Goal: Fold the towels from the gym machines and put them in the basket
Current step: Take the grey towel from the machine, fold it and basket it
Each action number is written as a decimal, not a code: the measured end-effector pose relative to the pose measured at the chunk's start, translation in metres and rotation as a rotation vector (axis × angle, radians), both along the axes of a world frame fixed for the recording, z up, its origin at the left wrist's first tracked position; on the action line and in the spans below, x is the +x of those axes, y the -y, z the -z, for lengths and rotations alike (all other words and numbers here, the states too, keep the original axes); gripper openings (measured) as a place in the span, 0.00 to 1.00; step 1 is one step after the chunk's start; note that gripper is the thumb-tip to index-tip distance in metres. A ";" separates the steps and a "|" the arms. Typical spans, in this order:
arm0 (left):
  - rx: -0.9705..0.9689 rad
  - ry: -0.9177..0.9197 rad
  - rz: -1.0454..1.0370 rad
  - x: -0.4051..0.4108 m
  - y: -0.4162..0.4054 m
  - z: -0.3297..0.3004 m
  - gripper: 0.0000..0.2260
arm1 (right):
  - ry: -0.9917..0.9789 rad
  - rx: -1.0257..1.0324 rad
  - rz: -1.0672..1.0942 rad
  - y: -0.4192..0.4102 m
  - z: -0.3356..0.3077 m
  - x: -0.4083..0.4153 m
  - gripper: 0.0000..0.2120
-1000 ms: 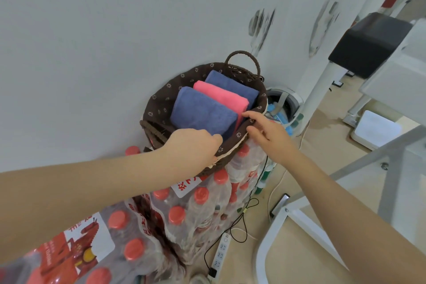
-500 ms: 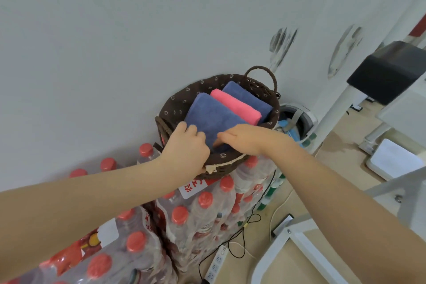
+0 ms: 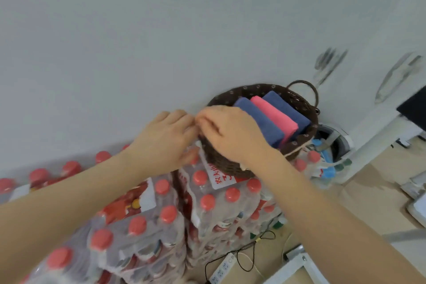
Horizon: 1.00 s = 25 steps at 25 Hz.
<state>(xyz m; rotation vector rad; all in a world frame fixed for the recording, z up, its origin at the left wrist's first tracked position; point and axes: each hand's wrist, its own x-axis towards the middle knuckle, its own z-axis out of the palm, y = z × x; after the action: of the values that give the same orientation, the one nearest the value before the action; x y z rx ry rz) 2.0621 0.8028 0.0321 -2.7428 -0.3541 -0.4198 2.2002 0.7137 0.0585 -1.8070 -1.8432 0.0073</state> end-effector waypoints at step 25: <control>-0.758 0.792 -2.293 -0.731 0.607 0.111 0.10 | 0.451 -0.533 -1.659 0.281 0.152 -0.814 0.10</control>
<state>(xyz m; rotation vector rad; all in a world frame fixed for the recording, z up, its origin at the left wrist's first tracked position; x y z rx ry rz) 1.3309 0.1956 -0.0785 -0.6293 -3.3138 -0.5096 1.3860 0.4327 -0.0934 0.0431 -3.2930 0.7788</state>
